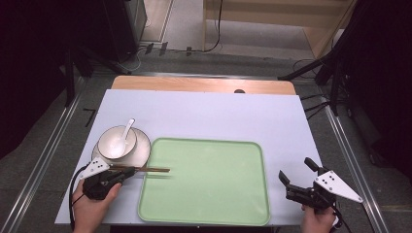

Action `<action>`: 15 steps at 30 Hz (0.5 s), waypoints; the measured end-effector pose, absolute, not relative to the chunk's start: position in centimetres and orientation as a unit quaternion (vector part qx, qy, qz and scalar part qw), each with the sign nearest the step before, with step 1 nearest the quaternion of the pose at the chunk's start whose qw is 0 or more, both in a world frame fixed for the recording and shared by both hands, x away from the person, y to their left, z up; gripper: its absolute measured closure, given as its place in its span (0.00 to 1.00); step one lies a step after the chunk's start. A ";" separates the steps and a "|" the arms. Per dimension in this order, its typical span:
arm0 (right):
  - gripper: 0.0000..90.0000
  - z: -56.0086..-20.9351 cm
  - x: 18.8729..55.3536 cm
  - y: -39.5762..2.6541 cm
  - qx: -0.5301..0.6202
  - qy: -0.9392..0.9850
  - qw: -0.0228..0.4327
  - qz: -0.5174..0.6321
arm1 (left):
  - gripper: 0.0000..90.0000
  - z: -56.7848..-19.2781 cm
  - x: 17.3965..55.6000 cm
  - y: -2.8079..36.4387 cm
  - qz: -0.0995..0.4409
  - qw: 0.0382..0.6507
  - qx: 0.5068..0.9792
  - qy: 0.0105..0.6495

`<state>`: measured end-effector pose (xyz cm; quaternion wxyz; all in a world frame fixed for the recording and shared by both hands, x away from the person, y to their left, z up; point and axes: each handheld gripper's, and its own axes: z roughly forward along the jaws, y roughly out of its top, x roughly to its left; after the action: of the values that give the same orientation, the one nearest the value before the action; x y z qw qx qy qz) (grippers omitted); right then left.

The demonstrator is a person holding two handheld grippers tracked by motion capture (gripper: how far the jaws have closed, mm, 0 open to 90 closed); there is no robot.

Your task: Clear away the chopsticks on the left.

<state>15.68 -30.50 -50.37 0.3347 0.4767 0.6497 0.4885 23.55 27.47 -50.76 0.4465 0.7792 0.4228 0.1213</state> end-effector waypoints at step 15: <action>0.04 -50.4 15.7 -30.6 0.478 0.649 0.335 0.488 | 1.00 -50.9 24.3 26.9 0.122 0.441 0.779 0.427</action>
<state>15.73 -30.63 -50.41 0.3355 0.4782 0.6488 0.4877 24.34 26.91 -50.86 0.4414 0.7794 0.4275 0.1224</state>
